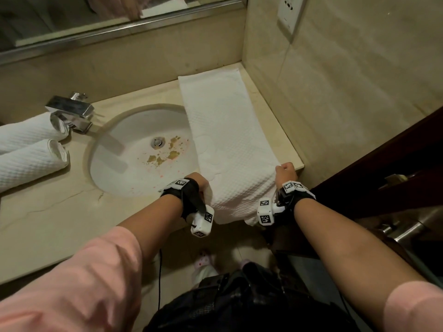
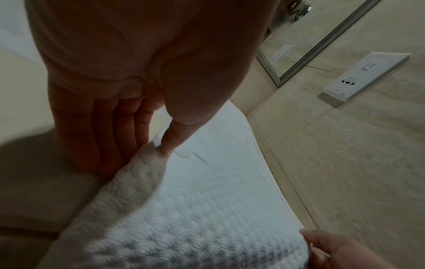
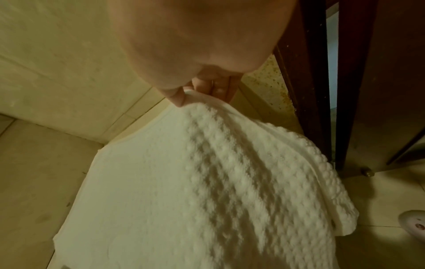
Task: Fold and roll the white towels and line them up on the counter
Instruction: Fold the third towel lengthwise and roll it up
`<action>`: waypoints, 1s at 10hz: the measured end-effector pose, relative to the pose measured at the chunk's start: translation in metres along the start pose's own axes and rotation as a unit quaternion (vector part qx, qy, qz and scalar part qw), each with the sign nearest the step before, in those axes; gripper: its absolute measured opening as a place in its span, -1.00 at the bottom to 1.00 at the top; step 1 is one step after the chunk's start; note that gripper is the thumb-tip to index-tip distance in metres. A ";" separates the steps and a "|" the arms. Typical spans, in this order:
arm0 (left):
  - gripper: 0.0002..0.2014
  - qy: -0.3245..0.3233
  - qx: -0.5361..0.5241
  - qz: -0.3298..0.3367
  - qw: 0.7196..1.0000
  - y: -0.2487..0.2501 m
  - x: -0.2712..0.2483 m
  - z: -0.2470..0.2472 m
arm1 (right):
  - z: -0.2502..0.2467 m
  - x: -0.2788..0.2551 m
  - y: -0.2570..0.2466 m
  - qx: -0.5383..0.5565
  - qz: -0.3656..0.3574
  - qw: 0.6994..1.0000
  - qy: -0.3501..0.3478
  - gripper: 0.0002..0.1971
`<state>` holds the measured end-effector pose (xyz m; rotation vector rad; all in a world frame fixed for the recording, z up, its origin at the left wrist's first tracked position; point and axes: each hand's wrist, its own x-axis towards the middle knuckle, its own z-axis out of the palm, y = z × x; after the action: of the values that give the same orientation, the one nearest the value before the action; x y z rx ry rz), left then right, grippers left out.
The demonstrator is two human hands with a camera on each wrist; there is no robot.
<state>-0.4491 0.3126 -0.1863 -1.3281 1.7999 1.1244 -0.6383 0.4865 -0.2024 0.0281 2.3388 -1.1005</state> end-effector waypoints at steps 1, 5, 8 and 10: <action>-0.71 0.059 -0.049 0.004 0.997 0.000 -0.003 0.005 | -0.001 0.006 -0.002 -0.025 0.011 1.000 -0.011 -0.94; -0.65 0.150 -0.018 0.020 0.988 -0.010 -0.004 -0.003 | -0.001 0.003 -0.006 -0.116 -0.012 0.992 0.051 -0.86; -0.63 0.148 -0.154 0.000 0.977 -0.011 0.024 -0.014 | 0.001 0.009 -0.031 -0.151 -0.056 0.987 -0.021 -0.60; -0.65 0.142 -0.202 -0.008 0.969 -0.001 0.030 -0.026 | 0.008 0.022 -0.056 -0.169 -0.053 0.984 -0.017 -0.55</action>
<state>-0.4566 0.2763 -0.2008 -1.8157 1.8123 1.4038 -0.6670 0.4385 -0.1777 -0.2412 2.4875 -0.7316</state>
